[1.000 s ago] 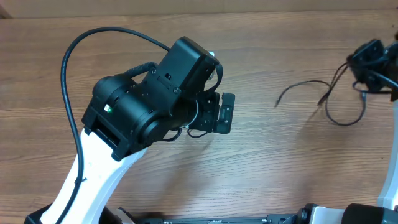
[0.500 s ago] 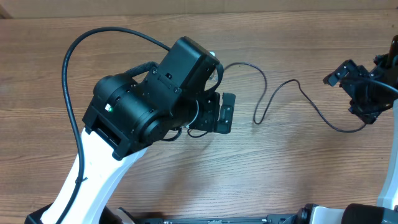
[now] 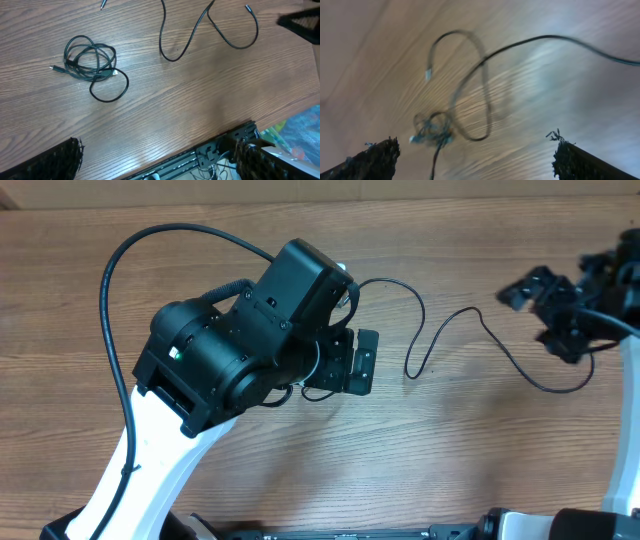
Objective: Untangle cables
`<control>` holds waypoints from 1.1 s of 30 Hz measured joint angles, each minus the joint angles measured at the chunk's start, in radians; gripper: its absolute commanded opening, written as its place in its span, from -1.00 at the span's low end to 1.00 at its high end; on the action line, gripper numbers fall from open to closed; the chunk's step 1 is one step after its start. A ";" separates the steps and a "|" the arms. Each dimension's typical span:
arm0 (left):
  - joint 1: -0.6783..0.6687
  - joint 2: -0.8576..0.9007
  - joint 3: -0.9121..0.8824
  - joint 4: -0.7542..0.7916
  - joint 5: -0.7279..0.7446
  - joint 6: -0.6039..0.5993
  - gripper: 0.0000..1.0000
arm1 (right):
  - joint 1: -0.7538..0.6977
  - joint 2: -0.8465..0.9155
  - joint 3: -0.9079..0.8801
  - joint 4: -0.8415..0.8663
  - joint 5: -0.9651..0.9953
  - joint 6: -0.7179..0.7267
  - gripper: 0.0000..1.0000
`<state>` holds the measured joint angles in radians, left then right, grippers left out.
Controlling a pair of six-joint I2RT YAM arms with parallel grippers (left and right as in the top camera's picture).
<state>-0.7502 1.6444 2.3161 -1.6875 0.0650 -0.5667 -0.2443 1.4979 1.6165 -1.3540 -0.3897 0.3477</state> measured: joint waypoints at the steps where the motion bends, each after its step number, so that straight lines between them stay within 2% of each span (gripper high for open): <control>1: 0.000 0.000 0.000 0.000 0.000 0.000 0.99 | 0.025 0.000 -0.002 0.010 -0.013 -0.011 1.00; 9: 0.000 0.000 0.000 0.000 0.003 0.000 1.00 | 0.263 0.014 -0.051 0.086 0.095 -0.042 1.00; 14: 0.000 0.000 0.000 0.000 0.003 0.000 0.99 | 0.360 0.074 -0.095 0.123 0.188 -0.006 0.96; 17: 0.000 0.000 0.000 0.000 0.003 0.000 0.99 | 0.373 0.109 -0.124 0.141 0.219 0.013 0.61; 21: 0.000 0.000 0.000 0.000 0.003 0.000 0.99 | 0.373 0.160 -0.137 0.142 0.241 0.048 0.40; 25: 0.000 0.000 0.000 0.000 0.003 0.000 0.99 | 0.373 0.201 -0.137 0.141 0.245 0.055 -0.02; 26: 0.000 0.000 0.000 0.000 0.003 0.000 0.99 | 0.373 0.211 -0.137 0.139 0.246 0.059 -0.17; 28: 0.000 0.000 0.000 0.000 0.003 0.000 0.99 | 0.373 0.229 -0.138 0.142 0.249 0.058 -0.62; 29: 0.000 0.000 0.000 0.000 0.003 0.000 1.00 | 0.373 0.235 -0.138 0.145 0.249 0.065 -0.93; 33: 0.000 0.000 0.000 0.000 0.003 0.000 0.99 | 0.372 0.240 -0.137 0.148 0.248 0.070 -0.93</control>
<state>-0.7502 1.6444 2.3161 -1.6875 0.0681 -0.5667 0.1272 1.7382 1.4799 -1.2060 -0.1413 0.4175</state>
